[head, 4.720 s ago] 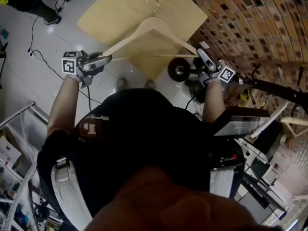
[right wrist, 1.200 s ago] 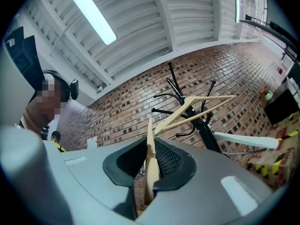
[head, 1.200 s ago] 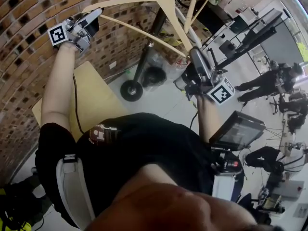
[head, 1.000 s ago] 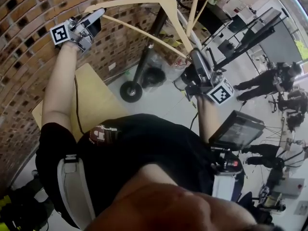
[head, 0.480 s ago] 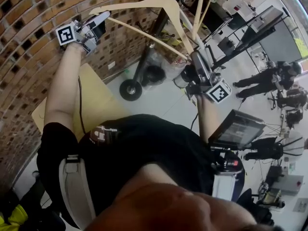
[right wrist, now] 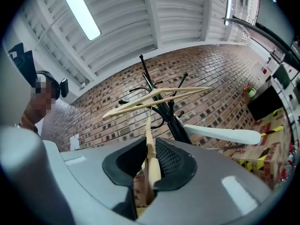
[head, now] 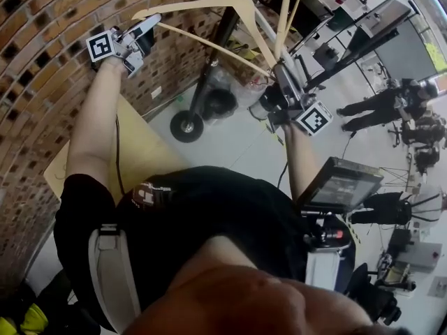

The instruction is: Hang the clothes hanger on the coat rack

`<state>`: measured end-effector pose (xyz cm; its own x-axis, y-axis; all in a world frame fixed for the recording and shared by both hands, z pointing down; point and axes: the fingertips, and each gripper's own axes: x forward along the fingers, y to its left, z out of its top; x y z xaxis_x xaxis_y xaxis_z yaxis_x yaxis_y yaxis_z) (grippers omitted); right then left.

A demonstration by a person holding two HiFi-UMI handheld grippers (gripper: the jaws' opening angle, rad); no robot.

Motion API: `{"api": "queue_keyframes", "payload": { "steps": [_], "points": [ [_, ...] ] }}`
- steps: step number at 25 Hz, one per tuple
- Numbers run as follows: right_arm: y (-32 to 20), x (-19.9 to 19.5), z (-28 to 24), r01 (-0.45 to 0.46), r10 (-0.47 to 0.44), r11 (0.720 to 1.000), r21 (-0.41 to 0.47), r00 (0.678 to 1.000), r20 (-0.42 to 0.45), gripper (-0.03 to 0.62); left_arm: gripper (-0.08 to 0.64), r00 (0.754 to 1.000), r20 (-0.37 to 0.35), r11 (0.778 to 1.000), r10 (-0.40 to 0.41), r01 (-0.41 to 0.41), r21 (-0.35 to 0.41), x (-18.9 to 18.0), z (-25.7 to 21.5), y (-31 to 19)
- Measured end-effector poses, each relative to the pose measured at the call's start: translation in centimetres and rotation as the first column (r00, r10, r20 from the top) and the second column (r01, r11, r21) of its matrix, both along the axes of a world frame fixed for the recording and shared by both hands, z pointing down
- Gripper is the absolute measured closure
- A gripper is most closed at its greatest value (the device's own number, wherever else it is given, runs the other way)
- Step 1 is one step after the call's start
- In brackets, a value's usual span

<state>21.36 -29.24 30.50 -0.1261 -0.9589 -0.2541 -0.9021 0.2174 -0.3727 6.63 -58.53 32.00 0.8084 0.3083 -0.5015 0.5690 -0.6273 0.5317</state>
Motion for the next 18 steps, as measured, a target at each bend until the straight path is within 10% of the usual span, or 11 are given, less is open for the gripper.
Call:
{"api": "queue_keyframes", "payload": {
  "steps": [18],
  "points": [
    [-2.0, 7.5, 10.7, -0.137, 0.139, 0.963, -0.232, 0.99, -0.008, 0.482, 0.482, 0.966, 0.182, 0.968, -0.185, 0.211, -0.134, 2.3, 12.1, -2.4]
  ]
}}
